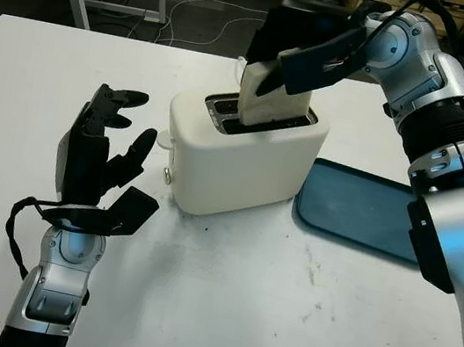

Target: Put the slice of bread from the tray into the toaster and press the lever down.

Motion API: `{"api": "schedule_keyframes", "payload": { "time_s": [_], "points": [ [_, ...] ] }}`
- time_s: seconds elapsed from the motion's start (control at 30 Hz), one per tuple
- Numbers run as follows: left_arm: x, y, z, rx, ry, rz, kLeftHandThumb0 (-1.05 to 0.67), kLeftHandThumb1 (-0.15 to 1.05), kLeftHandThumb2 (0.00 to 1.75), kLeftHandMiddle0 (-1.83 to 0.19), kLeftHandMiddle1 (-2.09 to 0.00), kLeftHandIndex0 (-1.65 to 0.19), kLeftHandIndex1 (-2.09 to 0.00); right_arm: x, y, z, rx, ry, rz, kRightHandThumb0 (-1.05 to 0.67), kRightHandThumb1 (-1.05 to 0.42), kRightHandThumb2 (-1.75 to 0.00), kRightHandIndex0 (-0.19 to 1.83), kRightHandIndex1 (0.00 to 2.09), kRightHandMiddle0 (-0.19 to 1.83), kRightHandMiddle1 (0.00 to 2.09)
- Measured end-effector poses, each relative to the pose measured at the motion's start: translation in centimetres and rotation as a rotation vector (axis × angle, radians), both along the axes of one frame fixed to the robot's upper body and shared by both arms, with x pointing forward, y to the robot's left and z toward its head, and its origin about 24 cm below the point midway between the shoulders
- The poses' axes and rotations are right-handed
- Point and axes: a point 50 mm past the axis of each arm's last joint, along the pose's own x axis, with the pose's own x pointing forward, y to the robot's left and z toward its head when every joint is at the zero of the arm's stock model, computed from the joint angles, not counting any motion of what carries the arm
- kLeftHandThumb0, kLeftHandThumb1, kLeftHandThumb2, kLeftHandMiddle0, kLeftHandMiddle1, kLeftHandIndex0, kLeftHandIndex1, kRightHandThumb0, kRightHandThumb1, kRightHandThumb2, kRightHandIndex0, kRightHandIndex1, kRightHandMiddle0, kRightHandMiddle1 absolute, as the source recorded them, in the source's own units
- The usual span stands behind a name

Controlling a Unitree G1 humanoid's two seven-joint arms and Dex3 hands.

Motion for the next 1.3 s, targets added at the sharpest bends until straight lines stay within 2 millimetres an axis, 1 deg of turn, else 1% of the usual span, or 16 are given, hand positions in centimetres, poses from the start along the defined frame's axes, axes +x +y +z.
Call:
{"api": "schedule_keyframes", "payload": {
  "time_s": [0.1,0.13,0.2,0.27,0.4,0.53,0.6,0.7,0.77,0.9,1.03,1.3],
  "points": [
    [0.0,0.0,0.0,0.0,0.0,0.0,-0.58,0.92,0.48,-0.25,-1.38,-0.22,-1.05,-0.1,0.0,-0.5,-0.054,0.06,0.001,-0.48,-0.81,0.0,1.03,0.59,1.2,0.0],
    [0.0,0.0,0.0,0.0,0.0,0.0,-0.58,0.92,0.48,-0.24,-1.38,-0.22,-1.05,-0.1,-0.1,-0.6,-0.066,0.074,0.004,-0.51,-0.79,0.0,0.98,0.52,1.16,0.0],
    [0.0,0.0,0.0,0.0,0.0,-0.001,-0.57,0.92,0.47,-0.24,-1.38,-0.22,-1.05,-0.2,-0.1,-0.7,-0.082,0.09,0.009,-0.53,-0.78,0.0,0.96,0.46,1.12,0.0],
    [0.0,0.0,0.0,-0.001,0.0,-0.001,-0.57,0.92,0.47,-0.25,-1.38,-0.22,-1.05,-0.2,0.0,-0.9,-0.089,0.096,0.012,-0.55,-0.78,0.0,0.95,0.44,1.1,0.0],
    [0.0,0.0,0.0,-0.001,0.0,-0.001,-0.57,0.92,0.47,-0.24,-1.38,-0.22,-1.05,-0.2,0.0,-1.0,-0.089,0.096,0.013,-0.55,-0.79,0.0,0.92,0.45,1.09,0.0],
    [0.0,0.0,0.0,-0.002,0.0,-0.002,-0.57,0.92,0.47,-0.24,-1.38,-0.22,-1.05,-0.2,0.0,-1.0,-0.067,0.086,0.008,-0.58,-0.79,0.0,0.85,0.61,1.09,0.01],
    [0.0,0.0,0.0,-0.003,0.0,-0.002,-0.56,0.92,0.47,-0.25,-1.38,-0.23,-1.05,-0.2,0.0,-1.0,-0.043,0.074,0.01,-0.57,-0.79,0.0,0.84,0.64,1.09,0.01],
    [0.0,-0.1,0.0,-0.003,0.0,-0.004,-0.56,0.92,0.46,-0.24,-1.39,-0.23,-1.06,-0.2,0.0,-1.0,0.017,0.05,0.018,-0.48,-0.8,-0.01,0.91,0.71,1.15,0.04],
    [0.0,-0.1,0.0,-0.003,0.0,-0.004,-0.57,0.92,0.46,-0.24,-1.39,-0.22,-1.06,-0.3,0.2,-0.8,0.078,0.014,0.027,-0.34,-0.83,-0.01,0.98,0.74,1.2,0.07],
    [0.0,-0.1,0.0,-0.003,0.0,-0.004,-0.57,0.92,0.47,-0.25,-1.39,-0.23,-1.06,-0.3,0.7,-0.3,0.184,-0.064,0.033,-0.23,-0.82,-0.01,1.05,0.77,1.21,0.07],
    [0.0,-0.1,0.0,-0.003,0.0,-0.004,-0.57,0.92,0.47,-0.24,-1.39,-0.22,-1.06,-0.4,1.1,-0.3,0.256,-0.09,0.034,-0.24,-0.81,0.0,1.08,0.8,1.24,0.09],
    [0.0,-0.1,0.0,-0.003,0.0,-0.004,-0.58,0.92,0.46,-0.24,-1.39,-0.22,-1.06,-0.4,1.2,-0.9,0.262,-0.076,0.033,-0.29,-0.8,0.0,1.1,0.82,1.24,0.09]
  ]
}}
